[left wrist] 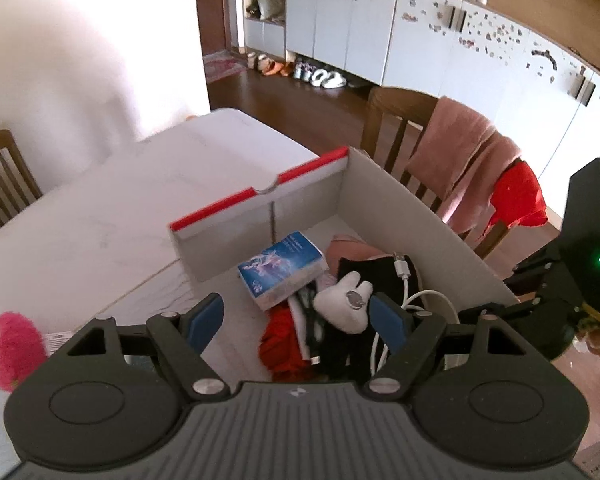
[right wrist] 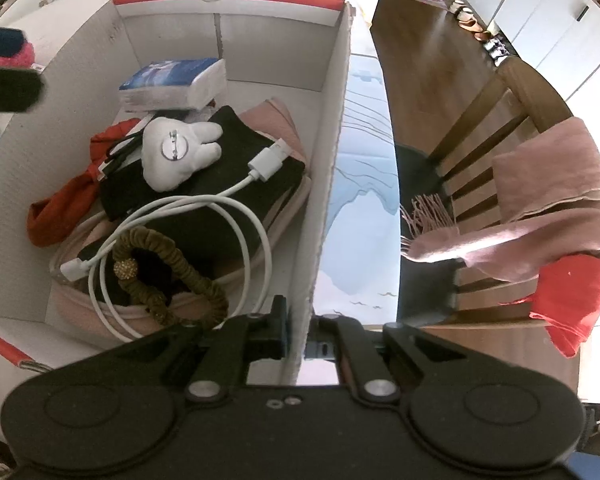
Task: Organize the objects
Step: 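Open the left gripper to drop the toothbrush box into the box, then move the left gripper back over the pink fluffy plush ball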
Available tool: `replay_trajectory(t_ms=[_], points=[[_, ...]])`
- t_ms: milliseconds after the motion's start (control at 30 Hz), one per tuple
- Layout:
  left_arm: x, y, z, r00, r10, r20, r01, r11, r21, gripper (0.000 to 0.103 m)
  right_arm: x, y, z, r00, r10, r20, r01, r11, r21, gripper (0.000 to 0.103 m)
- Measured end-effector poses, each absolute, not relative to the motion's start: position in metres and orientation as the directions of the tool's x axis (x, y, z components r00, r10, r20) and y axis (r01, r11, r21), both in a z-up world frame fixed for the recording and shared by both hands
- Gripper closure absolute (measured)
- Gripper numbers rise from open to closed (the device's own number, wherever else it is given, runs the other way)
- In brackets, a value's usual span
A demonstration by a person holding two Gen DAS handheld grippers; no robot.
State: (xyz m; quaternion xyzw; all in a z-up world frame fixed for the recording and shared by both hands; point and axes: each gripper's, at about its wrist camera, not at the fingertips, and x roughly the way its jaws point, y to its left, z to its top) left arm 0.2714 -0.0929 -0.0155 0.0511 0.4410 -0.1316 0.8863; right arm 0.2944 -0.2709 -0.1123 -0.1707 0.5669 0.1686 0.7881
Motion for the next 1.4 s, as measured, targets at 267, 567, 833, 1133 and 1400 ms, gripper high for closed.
replay_trajectory(t_ms=[267, 567, 833, 1133, 1400], points=[[0.248, -0.048, -0.001, 0.611, -0.168, -0.774, 0.221, 0.975, -0.037, 0.019, 0.294, -0.273, -0.11, 0.301, 0.075, -0.951, -0.446, 0.892, -0.071, 0.098], [0.229, 0.017, -0.009, 0.63, -0.063, -0.774, 0.106, 0.994, 0.006, 0.002, 0.295, -0.271, -0.111, 0.298, 0.059, -0.953, -0.431, 0.899, -0.079, 0.098], [0.239, 0.081, -0.025, 0.629, 0.08, -0.773, -0.029, 0.996, 0.079, 0.0, 0.295, -0.268, -0.11, 0.295, 0.045, -0.954, -0.412, 0.907, -0.085, 0.097], [0.277, 0.145, -0.06, 0.56, 0.144, -0.816, -0.113, 0.989, 0.097, 0.0, 0.295, -0.269, -0.112, 0.291, 0.035, -0.956, -0.392, 0.916, -0.086, 0.096], [0.315, 0.165, -0.081, 0.533, 0.161, -0.831, -0.114, 0.986, 0.118, 0.0, 0.297, -0.268, -0.115, 0.277, 0.023, -0.96, -0.377, 0.922, -0.087, 0.095]])
